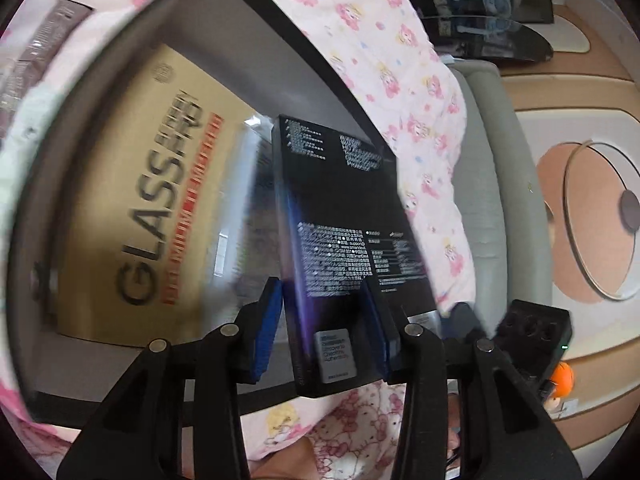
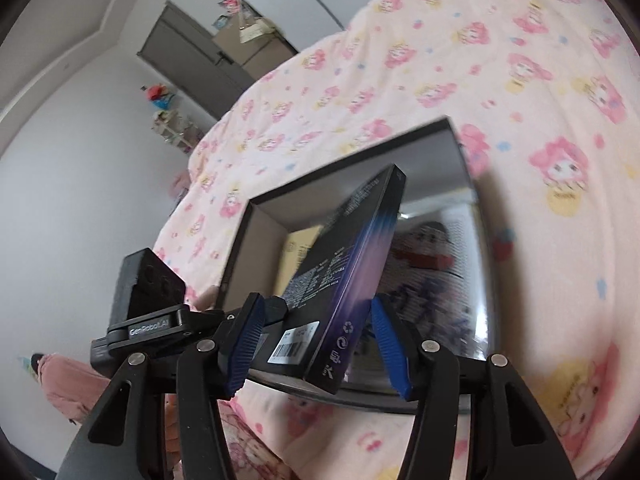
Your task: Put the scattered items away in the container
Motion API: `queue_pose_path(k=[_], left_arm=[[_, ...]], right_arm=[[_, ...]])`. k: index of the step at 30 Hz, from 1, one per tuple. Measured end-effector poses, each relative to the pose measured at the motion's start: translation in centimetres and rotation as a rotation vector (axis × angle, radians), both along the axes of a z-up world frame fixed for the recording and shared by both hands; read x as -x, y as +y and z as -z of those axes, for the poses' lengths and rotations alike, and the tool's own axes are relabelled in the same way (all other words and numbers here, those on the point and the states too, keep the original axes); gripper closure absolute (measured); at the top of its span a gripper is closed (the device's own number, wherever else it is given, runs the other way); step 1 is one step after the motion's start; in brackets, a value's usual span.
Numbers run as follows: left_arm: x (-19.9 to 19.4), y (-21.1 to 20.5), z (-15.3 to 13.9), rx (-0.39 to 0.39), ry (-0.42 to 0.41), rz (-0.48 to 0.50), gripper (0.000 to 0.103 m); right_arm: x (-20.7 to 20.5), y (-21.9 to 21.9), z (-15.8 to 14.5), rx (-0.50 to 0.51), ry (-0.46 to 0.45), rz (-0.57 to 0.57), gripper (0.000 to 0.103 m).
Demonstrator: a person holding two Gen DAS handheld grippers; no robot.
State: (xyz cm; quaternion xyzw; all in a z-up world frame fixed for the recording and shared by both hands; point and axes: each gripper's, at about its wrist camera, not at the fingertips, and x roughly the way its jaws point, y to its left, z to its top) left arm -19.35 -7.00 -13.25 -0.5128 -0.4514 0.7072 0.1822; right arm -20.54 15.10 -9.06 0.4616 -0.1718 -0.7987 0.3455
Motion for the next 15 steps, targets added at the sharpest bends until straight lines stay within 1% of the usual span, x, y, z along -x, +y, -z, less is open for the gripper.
queue_pose_path(k=[1, 2, 3, 4, 5, 6, 7, 8, 10, 12, 14, 15], left_arm=[[0.1, -0.2, 0.1, 0.012, -0.010, 0.003, 0.064], [0.2, -0.1, 0.2, 0.015, -0.013, 0.006, 0.069], [0.5, 0.2, 0.1, 0.004, -0.004, 0.033, 0.078], [0.8, 0.5, 0.2, -0.012, -0.003, 0.054, 0.078], [1.0, 0.9, 0.2, -0.002, -0.010, 0.059, 0.078], [1.3, 1.1, 0.2, 0.017, -0.013, 0.064, 0.078], [1.4, 1.0, 0.3, 0.028, -0.016, 0.059, 0.078], [1.3, 0.8, 0.2, 0.042, -0.019, 0.046, 0.080], [0.9, 0.1, -0.2, 0.114, -0.018, 0.027, 0.080], [0.2, -0.7, -0.8, 0.138, -0.008, 0.009, 0.081], [-0.1, -1.3, -1.5, 0.191, -0.002, -0.001, 0.080], [-0.2, -1.6, -1.7, 0.201, 0.005, -0.002, 0.080]], right_arm=[[0.1, -0.6, -0.3, 0.010, 0.015, -0.012, 0.054], [0.3, -1.5, -0.7, 0.021, 0.025, -0.029, 0.054], [0.5, -2.1, -1.0, 0.017, 0.041, -0.036, 0.054], [0.6, -2.7, -1.3, 0.023, 0.054, -0.057, 0.056], [0.8, -3.2, -1.2, 0.043, 0.045, -0.088, 0.060], [1.0, -3.9, -1.0, 0.067, 0.026, -0.117, 0.060], [0.9, -4.5, -0.7, 0.064, 0.020, -0.130, 0.060], [0.9, -5.1, -0.5, 0.047, 0.021, -0.145, 0.060], [0.8, -5.8, 0.1, 0.040, 0.010, -0.158, 0.060], [0.7, -5.9, 0.8, 0.054, -0.022, -0.166, 0.060], [0.2, -5.5, 0.3, 0.062, 0.008, -0.163, 0.060], [0.0, -5.0, -0.2, 0.078, 0.030, -0.155, 0.060]])
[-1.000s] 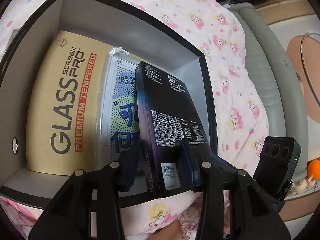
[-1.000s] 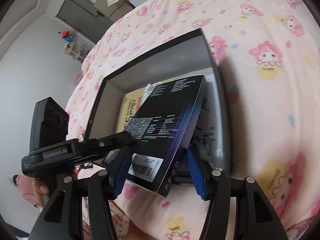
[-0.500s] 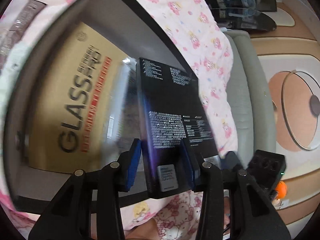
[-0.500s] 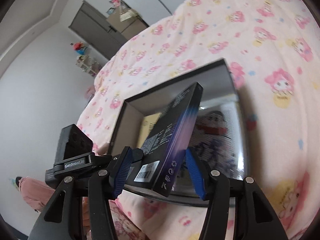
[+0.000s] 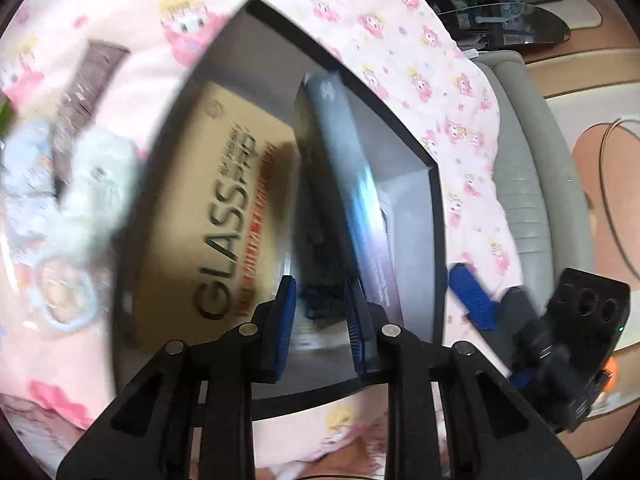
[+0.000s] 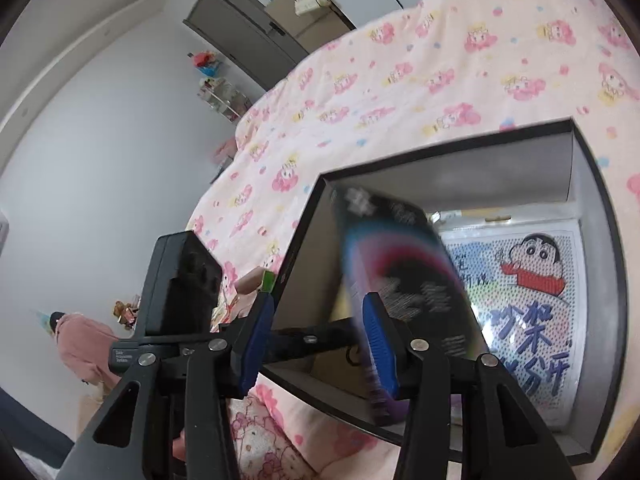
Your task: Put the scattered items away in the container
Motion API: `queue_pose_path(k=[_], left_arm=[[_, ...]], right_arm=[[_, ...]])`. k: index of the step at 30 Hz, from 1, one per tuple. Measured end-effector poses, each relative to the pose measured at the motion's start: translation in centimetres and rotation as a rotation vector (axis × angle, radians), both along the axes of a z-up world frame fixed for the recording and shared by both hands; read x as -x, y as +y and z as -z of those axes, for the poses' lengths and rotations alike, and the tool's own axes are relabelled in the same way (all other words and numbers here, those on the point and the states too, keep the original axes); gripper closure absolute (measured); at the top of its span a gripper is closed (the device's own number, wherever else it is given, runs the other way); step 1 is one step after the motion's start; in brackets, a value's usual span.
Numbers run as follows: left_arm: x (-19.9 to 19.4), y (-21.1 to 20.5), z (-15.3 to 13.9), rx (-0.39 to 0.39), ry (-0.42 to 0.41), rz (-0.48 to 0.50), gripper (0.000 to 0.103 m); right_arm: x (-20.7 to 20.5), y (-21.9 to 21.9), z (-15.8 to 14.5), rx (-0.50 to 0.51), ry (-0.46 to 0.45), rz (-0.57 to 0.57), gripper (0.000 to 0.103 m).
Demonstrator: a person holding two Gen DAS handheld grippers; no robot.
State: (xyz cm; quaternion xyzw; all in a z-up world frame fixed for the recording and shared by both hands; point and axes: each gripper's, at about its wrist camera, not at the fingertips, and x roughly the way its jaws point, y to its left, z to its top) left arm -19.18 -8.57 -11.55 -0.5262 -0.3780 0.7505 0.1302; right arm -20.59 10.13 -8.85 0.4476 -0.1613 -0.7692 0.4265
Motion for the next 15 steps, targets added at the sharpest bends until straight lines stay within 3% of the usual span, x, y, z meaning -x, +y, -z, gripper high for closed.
queue_pose_path(k=[2, 4, 9, 12, 15], left_arm=[[0.1, -0.3, 0.1, -0.019, -0.008, -0.001, 0.080], [0.3, -0.3, 0.1, 0.000, -0.019, -0.016, 0.080], [0.2, -0.5, -0.6, 0.064, 0.007, -0.059, 0.071], [0.5, -0.5, 0.0, 0.082, 0.009, -0.050, 0.070], [0.6, 0.0, 0.9, 0.042, 0.001, -0.002, 0.070]], right_arm=[[0.0, 1.0, -0.5, 0.033, 0.018, 0.042, 0.060], [0.5, 1.6, -0.5, -0.017, 0.037, 0.096, 0.060], [0.7, 0.5, 2.0, -0.460, 0.176, 0.216, 0.060], [0.8, -0.5, 3.6, -0.524, 0.148, 0.145, 0.060], [1.4, -1.4, 4.8, -0.552, 0.107, 0.103, 0.060]])
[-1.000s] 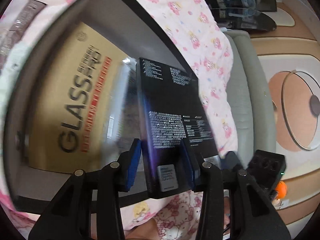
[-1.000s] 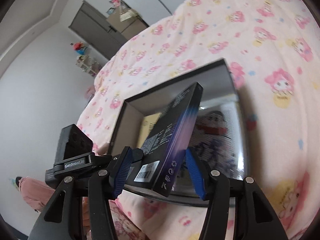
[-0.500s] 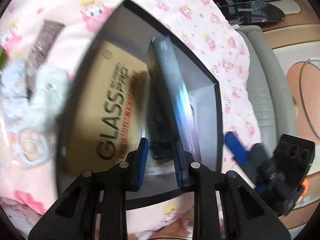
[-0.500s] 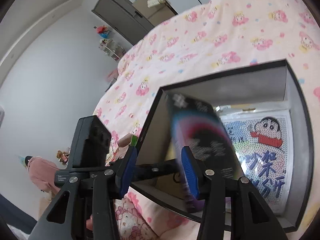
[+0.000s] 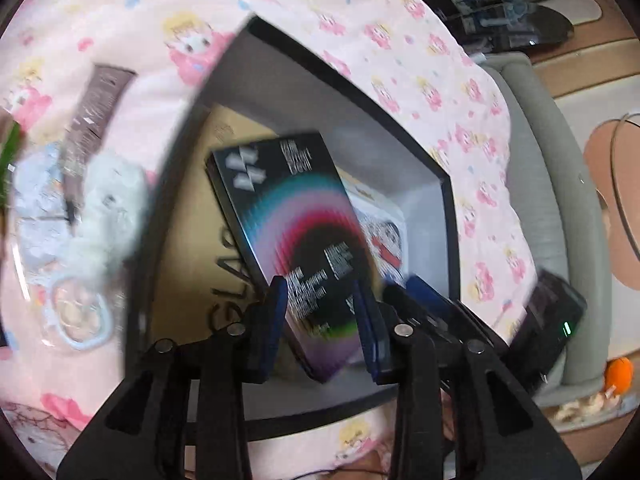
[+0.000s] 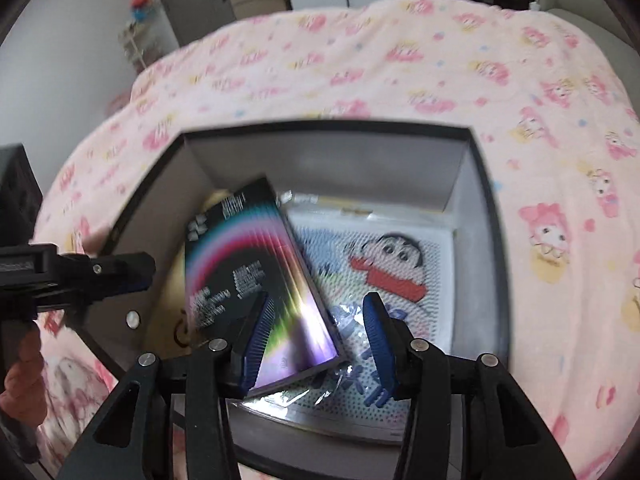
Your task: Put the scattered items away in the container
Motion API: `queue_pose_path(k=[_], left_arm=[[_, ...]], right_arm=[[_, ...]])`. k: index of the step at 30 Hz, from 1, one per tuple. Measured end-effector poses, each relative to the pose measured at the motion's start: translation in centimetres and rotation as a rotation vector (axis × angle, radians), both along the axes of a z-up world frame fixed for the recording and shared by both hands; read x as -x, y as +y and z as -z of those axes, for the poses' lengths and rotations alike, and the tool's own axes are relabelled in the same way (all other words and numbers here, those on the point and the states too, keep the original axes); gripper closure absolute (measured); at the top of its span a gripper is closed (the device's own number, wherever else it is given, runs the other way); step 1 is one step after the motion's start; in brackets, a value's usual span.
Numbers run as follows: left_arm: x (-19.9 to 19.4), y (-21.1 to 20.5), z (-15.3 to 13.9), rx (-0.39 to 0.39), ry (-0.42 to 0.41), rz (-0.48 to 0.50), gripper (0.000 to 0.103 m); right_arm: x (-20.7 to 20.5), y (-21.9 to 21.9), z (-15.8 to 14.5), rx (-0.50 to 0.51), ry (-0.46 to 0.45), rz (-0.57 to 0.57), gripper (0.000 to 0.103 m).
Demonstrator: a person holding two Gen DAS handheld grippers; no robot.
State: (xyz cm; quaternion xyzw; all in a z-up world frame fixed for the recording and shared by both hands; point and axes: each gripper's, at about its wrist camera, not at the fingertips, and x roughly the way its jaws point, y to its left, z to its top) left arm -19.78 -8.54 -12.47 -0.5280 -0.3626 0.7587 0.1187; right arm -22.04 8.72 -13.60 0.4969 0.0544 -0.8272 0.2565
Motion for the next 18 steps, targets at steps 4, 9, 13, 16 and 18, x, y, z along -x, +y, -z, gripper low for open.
queue_pose_path(k=[4, 9, 13, 16, 18], left_arm=[[-0.4, 0.4, 0.4, 0.010, -0.004, 0.037, 0.070], [-0.8, 0.3, -0.5, 0.063, 0.004, 0.060, 0.070], [-0.4, 0.9, -2.0, 0.095, 0.061, 0.097, 0.070], [1.1, 2.7, -2.0, 0.086, 0.079, 0.149, 0.070], [2.8, 4.1, -1.4, 0.119, 0.041, 0.176, 0.070]], right_arm=[[1.3, -0.7, 2.6, 0.030, -0.155, -0.007, 0.059], [0.6, -1.3, 3.6, 0.257, -0.348, -0.088, 0.059], [-0.3, -0.9, 1.3, 0.249, -0.226, -0.121, 0.059], [-0.3, 2.0, -1.9, 0.175, -0.011, -0.027, 0.059], [-0.2, 4.6, -3.6, 0.206, 0.069, 0.036, 0.059]])
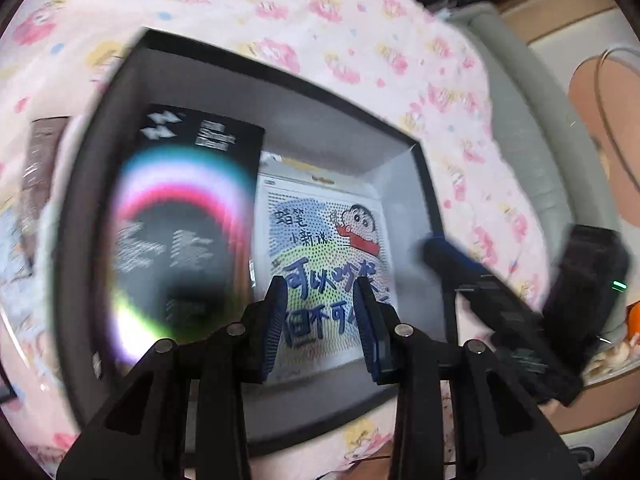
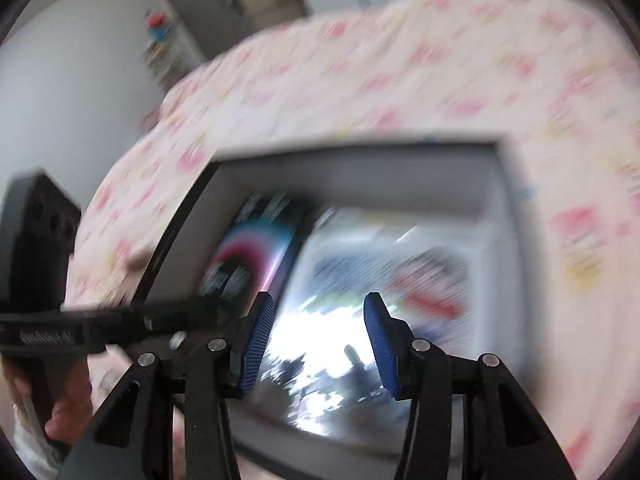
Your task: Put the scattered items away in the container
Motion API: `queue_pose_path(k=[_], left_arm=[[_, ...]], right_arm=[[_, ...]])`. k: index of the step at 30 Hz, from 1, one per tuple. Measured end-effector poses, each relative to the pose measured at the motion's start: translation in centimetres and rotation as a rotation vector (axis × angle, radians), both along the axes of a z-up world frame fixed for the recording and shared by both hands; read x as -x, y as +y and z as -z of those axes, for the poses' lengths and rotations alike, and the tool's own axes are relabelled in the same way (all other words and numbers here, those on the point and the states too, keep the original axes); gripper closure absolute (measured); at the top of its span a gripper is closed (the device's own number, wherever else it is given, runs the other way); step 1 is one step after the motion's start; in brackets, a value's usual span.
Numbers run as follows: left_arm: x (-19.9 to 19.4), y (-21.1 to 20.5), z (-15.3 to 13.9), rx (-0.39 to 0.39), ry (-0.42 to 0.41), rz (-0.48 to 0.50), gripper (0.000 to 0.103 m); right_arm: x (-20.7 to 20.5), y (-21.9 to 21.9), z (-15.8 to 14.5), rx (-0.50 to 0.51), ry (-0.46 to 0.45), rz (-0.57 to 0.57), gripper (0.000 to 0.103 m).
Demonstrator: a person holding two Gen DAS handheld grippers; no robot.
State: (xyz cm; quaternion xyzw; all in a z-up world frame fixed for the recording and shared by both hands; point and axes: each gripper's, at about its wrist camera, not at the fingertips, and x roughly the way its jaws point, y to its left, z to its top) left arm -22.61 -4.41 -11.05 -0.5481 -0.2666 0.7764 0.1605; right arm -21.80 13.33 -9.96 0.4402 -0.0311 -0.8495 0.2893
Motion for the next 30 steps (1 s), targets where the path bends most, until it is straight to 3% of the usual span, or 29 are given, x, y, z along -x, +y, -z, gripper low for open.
queue_pose_path(k=[3, 5, 9, 11, 17, 21, 24, 28, 29, 30], left_arm=[[2.4, 1.2, 0.6, 0.105, -0.033, -0.008, 0.070], [3.8, 1.4, 1.5, 0.131, -0.077, -0.052, 0.070], [4.7, 0.9, 3.4, 0.237, -0.176, -0.129, 0.081], [4.3, 0.7, 3.8, 0.210, -0.190, -0.121, 0.081], [4.2, -1.2, 2.1, 0.199, -0.074, -0.129, 0.080], [4.7, -1.7, 3.1, 0.186, -0.162, -0.117, 0.079], [3.1, 0.0, 3.8, 0.164, -0.170, -0.045, 0.079], [2.8, 0.7, 5.3, 0.158, -0.195, -0.029, 0.079], [2.8, 0.8, 5.2, 0.156, -0.196, -0.029, 0.077], [2.9, 1.0, 5.0, 0.150, -0.196, -0.021, 0.067]], right_arm=[[0.1, 2.8, -0.5, 0.042, 0.022, 0.029, 0.059], [1.1, 3.9, 0.0, 0.046, -0.005, 0.042, 0.059], [2.1, 4.5, 0.3, 0.069, -0.055, 0.058, 0.059], [2.1, 4.2, 0.4, 0.066, -0.052, 0.050, 0.059], [1.1, 2.3, 0.8, 0.053, -0.044, -0.009, 0.059], [1.9, 0.2, 1.7, 0.036, -0.103, -0.066, 0.059], [2.9, -0.6, 2.0, -0.022, -0.110, -0.040, 0.059], [3.5, -1.3, 1.7, -0.036, -0.111, -0.041, 0.059], [3.5, -1.6, 1.5, -0.045, -0.107, -0.052, 0.059], [3.6, -2.0, 1.1, -0.053, -0.095, -0.068, 0.059]])
